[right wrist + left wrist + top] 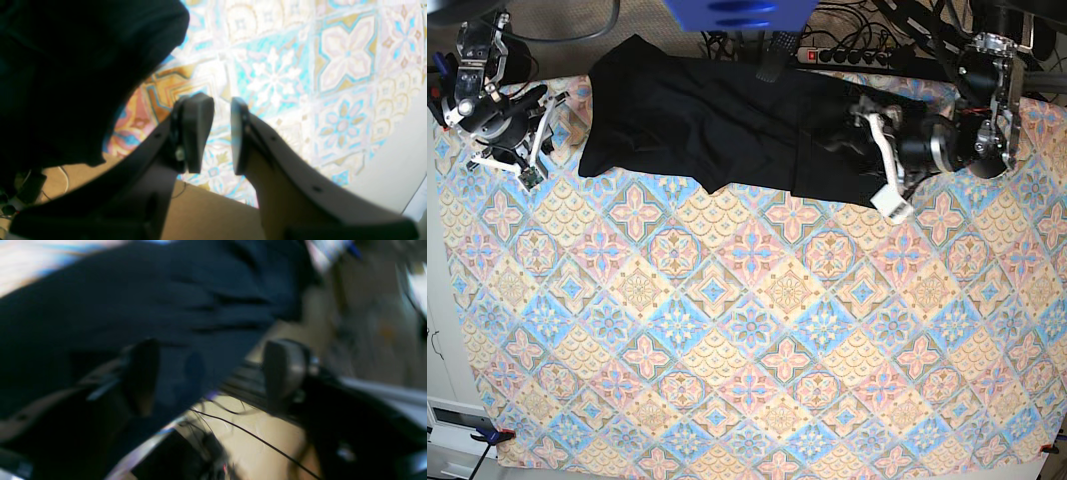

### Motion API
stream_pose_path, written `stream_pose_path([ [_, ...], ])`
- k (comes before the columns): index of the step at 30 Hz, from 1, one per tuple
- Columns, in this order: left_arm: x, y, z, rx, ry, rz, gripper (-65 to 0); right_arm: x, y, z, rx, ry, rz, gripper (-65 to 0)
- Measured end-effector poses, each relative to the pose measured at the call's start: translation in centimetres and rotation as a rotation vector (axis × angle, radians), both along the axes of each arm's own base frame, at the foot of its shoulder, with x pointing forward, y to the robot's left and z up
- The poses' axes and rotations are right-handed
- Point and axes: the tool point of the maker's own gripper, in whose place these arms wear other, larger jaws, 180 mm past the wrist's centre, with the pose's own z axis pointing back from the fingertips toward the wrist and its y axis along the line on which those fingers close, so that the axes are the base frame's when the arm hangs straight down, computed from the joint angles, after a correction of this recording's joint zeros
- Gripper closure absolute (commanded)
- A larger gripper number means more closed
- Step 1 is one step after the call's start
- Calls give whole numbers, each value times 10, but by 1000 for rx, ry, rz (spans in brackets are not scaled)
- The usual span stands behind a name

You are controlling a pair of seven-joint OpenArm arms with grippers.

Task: Fold the T-shirt properly
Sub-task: 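Lay the folded end down and open the left gripper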

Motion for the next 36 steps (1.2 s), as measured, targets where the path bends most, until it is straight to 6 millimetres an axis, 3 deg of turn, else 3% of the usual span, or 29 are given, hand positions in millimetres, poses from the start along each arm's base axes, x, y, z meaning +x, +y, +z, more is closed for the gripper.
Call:
stream_pose_path([
  [2, 13, 21, 4, 11, -26, 80, -287, 0, 0, 0, 0, 0, 0, -132],
  [4, 31, 27, 1, -22, -54, 171, -236, 0, 0, 0, 0, 0, 0, -132],
  [11, 46, 20, -75, 52, 51, 312, -108, -1, 1, -1, 1, 3, 1, -132],
  [14, 32, 2, -98, 110, 96, 290, -106, -1, 1, -1, 1, 4, 1, -132],
  [18, 10, -50, -110, 181, 89, 48, -103, -3, -1, -2, -2, 13, -3, -179],
  [19, 5, -53, -114, 206, 84, 8, -103, -6, -2, -3, -13, 31, -7, -201],
  [21, 3, -60, -113, 195, 60, -7, -103, -12, -5, -6, -25, 69, -18, -241],
  [24, 5, -48, -112, 181, 52, 32, -102, -18, -9, -8, -46, 104, -25, -276],
  [27, 16, -19, -100, 243, 18, 70, -103, -20, -8, -10, -45, 116, -29, -288],
  [30, 34, 23, -77, 294, -59, 189, -106, -25, -10, -12, -50, 146, -36, -298],
  [32, 44, 45, -60, 308, -109, 263, -106, -26, 2, -12, 23, 152, -43, -300],
  [36, 48, 59, -29, 236, -176, 355, -106, -26, 28, -16, 213, 156, -64, -300],
])
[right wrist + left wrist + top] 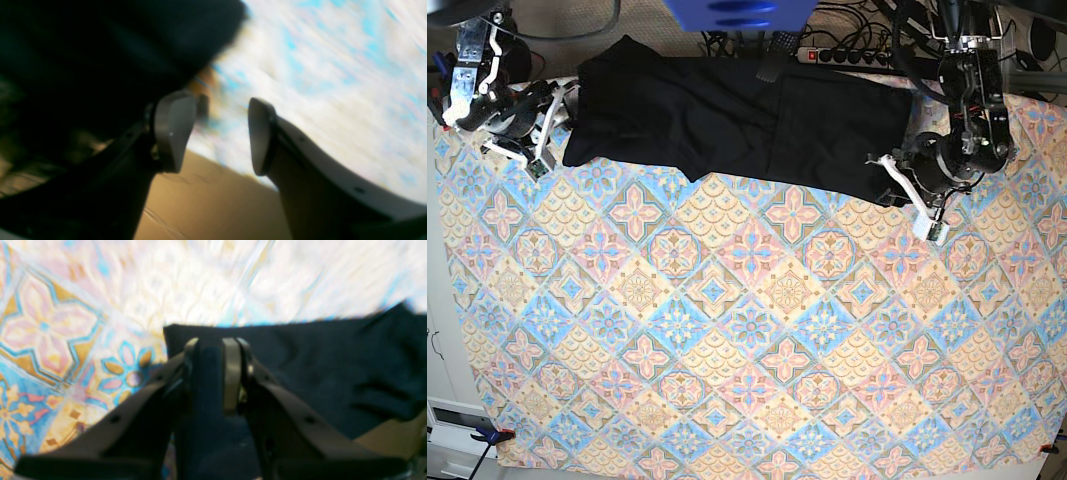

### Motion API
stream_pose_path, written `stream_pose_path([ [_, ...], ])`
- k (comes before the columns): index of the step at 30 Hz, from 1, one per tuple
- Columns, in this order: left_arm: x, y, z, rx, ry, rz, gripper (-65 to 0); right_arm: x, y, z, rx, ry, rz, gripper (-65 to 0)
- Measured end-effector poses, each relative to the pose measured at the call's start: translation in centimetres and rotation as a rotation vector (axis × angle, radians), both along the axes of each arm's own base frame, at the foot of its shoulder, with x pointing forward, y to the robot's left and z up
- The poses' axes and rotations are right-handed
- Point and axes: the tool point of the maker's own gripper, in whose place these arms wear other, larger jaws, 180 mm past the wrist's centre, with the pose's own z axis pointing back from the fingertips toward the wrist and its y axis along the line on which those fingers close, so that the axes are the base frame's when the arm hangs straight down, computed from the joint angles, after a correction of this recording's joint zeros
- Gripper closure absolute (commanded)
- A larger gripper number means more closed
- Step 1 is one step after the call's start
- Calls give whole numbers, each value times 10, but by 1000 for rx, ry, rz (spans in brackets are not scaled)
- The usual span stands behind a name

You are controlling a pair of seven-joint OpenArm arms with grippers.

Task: Fold the T-shirt properly
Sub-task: 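Lay the folded end down and open the left gripper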

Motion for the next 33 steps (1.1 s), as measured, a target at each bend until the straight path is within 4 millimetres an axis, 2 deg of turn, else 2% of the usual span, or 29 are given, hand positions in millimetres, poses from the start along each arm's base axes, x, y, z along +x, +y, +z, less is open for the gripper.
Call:
stream_pose_path([
  [2, -6, 11, 6, -5, -10, 31, -106, -5, 3, -7, 52, 26, -26, -300],
  [6, -20, 29, 4, 16, 27, 35, -106, -24, -3, -25, 66, 105, -67, -300],
  [12, -20, 28, 6, -3, 21, 29, -106, -30, -4, -35, 92, 133, -94, -300],
  [21, -19, 26, 6, -7, 20, 26, -106, -51, -9, -54, 111, 217, -141, -300],
  [33, -19, 26, 6, -7, 20, 27, -106, -49, 7, -57, 151, 202, -158, -300],
])
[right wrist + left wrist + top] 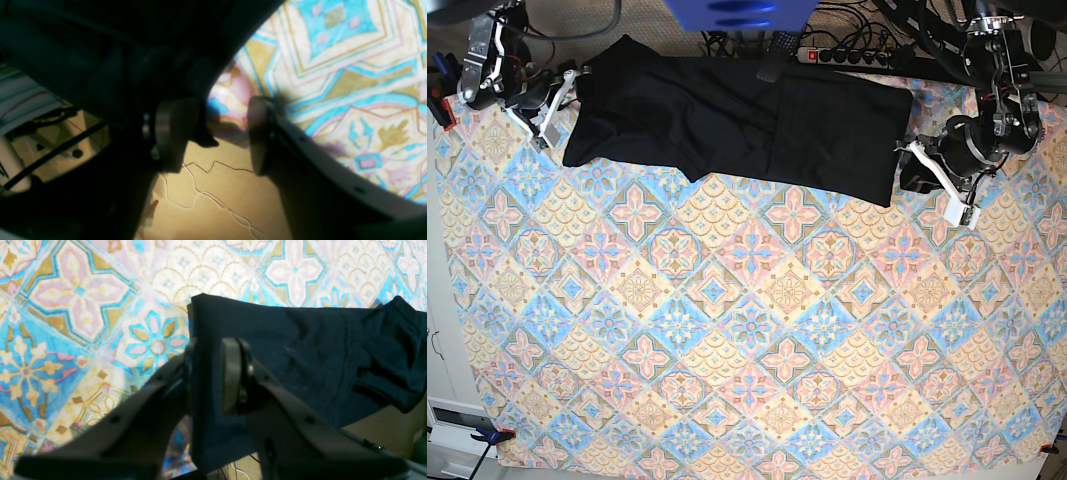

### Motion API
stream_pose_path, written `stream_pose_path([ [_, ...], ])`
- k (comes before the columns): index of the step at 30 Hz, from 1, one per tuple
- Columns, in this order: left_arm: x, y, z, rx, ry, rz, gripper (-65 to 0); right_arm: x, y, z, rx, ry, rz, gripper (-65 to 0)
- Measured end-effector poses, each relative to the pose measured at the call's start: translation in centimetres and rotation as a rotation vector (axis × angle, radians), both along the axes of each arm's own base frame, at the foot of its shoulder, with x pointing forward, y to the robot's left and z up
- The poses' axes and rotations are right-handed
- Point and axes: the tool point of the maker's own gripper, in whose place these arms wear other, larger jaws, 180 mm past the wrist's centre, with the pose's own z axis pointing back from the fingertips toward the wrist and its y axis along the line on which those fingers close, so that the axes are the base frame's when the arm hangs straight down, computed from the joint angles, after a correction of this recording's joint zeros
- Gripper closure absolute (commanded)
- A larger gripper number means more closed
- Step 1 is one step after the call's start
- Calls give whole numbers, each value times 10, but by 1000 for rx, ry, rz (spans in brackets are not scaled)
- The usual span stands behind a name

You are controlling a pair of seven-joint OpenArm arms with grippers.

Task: Fold the T-shirt properly
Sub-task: 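Lay the folded end down and open the left gripper, then grasp the strip end with the right gripper and drag it inward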

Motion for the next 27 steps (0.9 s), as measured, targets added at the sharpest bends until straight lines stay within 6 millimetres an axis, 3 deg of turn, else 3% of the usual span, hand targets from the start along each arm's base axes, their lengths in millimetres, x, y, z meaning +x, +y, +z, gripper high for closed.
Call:
stream_pose_path([
  [7, 0, 0, 0, 1, 0, 0, -106, 1, 1, 1, 5, -4, -4, -300],
  [13, 0, 0, 0, 1, 0, 0, -106, 12, 30, 11, 166, -56, -58, -301],
  [23, 0, 0, 0, 0, 0, -1, -106, 13, 31, 12, 183, -57, -61, -301],
  [27, 0, 0, 0, 0, 0, -1, -106, 12, 46, 8, 205, -39, -19, -303],
])
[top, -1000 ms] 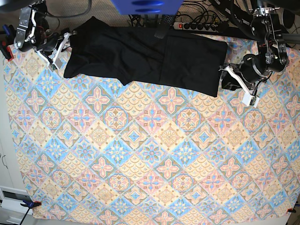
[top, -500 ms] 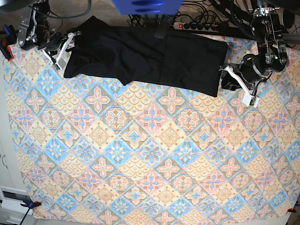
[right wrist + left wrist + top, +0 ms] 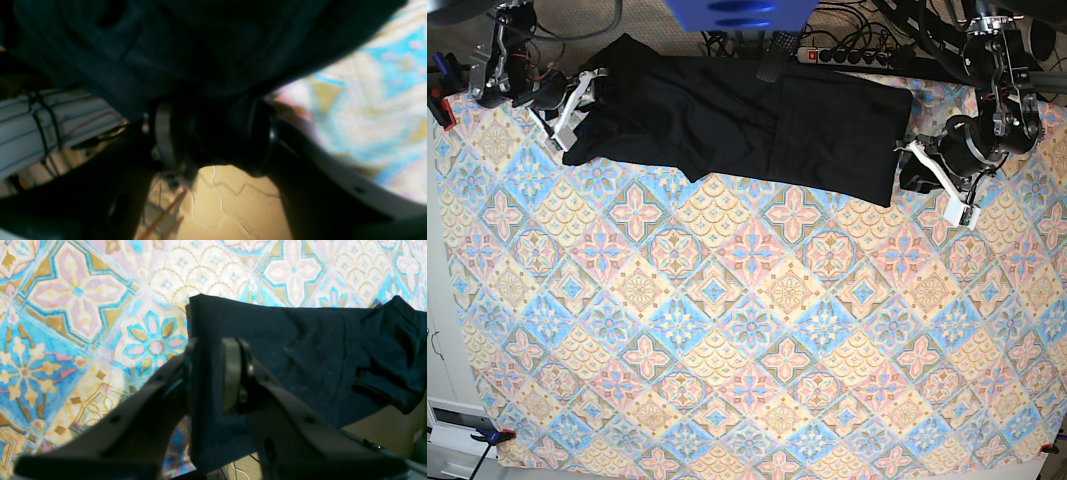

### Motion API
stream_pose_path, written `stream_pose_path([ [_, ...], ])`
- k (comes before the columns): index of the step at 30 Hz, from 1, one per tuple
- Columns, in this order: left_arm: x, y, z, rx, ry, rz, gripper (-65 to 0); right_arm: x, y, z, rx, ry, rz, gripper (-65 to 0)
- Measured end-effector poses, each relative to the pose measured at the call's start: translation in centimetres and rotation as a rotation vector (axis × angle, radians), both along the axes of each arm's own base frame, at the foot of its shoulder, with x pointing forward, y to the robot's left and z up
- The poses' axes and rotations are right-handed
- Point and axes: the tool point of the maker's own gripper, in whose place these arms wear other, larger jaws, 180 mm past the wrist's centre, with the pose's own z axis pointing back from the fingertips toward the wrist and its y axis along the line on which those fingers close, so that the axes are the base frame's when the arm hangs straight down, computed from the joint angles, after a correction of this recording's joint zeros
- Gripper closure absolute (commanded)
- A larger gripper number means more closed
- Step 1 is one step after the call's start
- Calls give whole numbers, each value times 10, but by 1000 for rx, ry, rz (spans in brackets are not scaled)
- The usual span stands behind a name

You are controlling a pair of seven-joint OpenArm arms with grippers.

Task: Fold the T-shirt properly
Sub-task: 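Grasp the strip end with the right gripper and drag it inward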

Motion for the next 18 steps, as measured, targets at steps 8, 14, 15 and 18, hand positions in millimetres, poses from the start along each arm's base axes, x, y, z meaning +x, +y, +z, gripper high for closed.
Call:
stream_pose_path([
  [8, 1, 0, 1, 1, -3, 1, -106, 41, 12, 12, 31, -96, 15, -566],
  [14, 1, 0, 1, 1, -3, 2, -106, 37, 11, 9, 25, -77, 21, -614],
  [15, 1, 0, 1, 0, -3, 1, -106, 40, 11, 10, 26, -87, 18, -614],
  [18, 1, 0, 0, 0, -2, 2, -106, 38, 11, 10, 26, -83, 18, -614],
])
